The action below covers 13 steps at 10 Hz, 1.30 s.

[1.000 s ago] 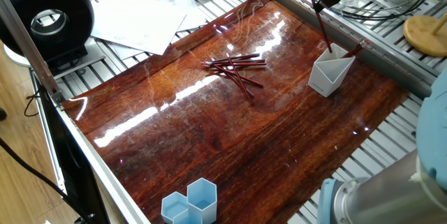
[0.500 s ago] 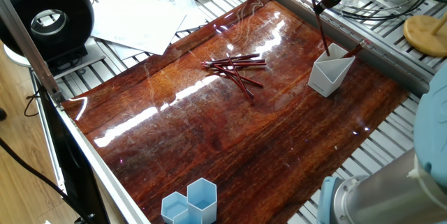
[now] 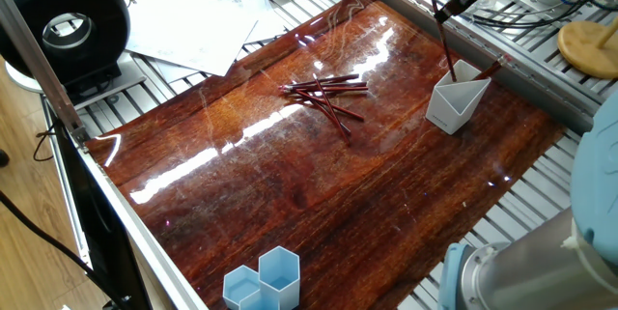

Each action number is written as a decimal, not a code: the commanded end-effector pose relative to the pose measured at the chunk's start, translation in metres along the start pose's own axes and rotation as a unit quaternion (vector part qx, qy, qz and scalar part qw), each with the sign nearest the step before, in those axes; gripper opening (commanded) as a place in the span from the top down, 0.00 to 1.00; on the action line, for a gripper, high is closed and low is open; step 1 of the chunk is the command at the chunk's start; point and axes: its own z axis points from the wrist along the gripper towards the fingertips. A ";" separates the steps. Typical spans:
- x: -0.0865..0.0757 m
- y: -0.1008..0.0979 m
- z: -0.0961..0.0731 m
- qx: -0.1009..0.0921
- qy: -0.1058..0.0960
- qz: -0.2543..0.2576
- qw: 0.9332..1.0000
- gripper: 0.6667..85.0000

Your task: Put the pen into the pen holder

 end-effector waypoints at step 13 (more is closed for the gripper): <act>0.032 0.015 -0.015 -0.008 0.098 0.003 0.995 0.58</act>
